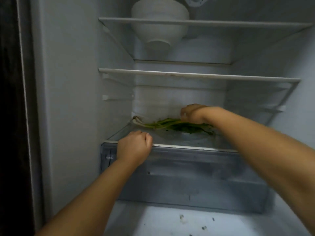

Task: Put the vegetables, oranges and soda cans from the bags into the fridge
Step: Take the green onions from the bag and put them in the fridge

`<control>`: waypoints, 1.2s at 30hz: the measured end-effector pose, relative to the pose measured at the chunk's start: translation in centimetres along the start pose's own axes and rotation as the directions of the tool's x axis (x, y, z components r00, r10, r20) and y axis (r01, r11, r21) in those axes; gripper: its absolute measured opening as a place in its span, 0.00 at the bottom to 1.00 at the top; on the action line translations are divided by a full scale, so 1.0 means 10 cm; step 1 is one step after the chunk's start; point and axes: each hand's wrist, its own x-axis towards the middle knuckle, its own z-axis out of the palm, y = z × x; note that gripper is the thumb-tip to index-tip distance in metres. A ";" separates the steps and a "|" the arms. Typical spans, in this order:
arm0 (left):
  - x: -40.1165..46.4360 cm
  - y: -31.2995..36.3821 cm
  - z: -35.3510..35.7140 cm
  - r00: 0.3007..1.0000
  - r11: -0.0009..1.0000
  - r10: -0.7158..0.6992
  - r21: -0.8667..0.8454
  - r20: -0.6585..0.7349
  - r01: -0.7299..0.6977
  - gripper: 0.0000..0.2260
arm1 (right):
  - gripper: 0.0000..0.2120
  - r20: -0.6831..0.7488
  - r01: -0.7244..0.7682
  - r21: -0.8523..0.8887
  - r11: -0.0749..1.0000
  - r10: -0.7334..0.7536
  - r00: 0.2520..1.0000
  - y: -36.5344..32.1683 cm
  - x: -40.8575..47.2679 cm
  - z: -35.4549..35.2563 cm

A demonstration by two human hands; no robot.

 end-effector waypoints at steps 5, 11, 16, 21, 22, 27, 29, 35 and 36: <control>-0.04 -0.01 -0.14 0.988 0.997 0.046 -0.065 0.148 -0.037 0.16 | 0.15 -0.106 0.004 0.020 1.000 -0.002 0.994 0.15 -0.89 0.11; -0.40 0.25 -0.58 0.984 0.991 0.134 0.011 0.113 -0.136 0.15 | 0.14 -0.148 0.037 0.092 0.995 -0.023 0.989 -0.03 -1.63 0.25; -1.29 0.37 -0.92 0.983 0.995 0.097 -0.003 0.157 -0.098 0.14 | 0.15 -0.122 0.140 0.120 0.983 -0.125 0.985 -0.53 -2.16 0.45; -2.59 0.24 -1.19 0.955 0.989 -0.078 -0.103 0.285 0.111 0.12 | 0.20 -0.103 0.233 0.214 0.949 -0.215 0.971 -1.30 -2.95 0.93; -2.86 0.19 -1.26 0.941 0.987 -0.103 -0.082 0.322 0.136 0.12 | 0.20 -0.094 0.253 0.233 0.939 -0.237 0.967 -1.45 -3.11 1.04; -4.15 -0.19 -1.72 0.872 0.968 -0.245 0.056 0.424 0.244 0.13 | 0.22 -0.006 0.360 0.259 0.896 -0.372 0.928 -2.27 -3.82 1.50; -4.69 -0.40 -2.02 0.838 0.945 -0.323 0.100 0.440 0.312 0.13 | 0.22 0.036 0.392 0.279 0.876 -0.418 0.908 -2.69 -4.10 1.68; -6.37 -1.20 -3.33 0.688 0.782 -0.622 0.253 0.374 0.570 0.14 | 0.19 0.126 0.563 0.384 0.732 -0.645 0.753 -4.39 -4.91 2.05; -6.69 -1.34 -3.62 0.658 0.746 -0.665 0.279 0.352 0.605 0.14 | 0.19 0.127 0.586 0.407 0.701 -0.679 0.723 -4.74 -5.06 2.06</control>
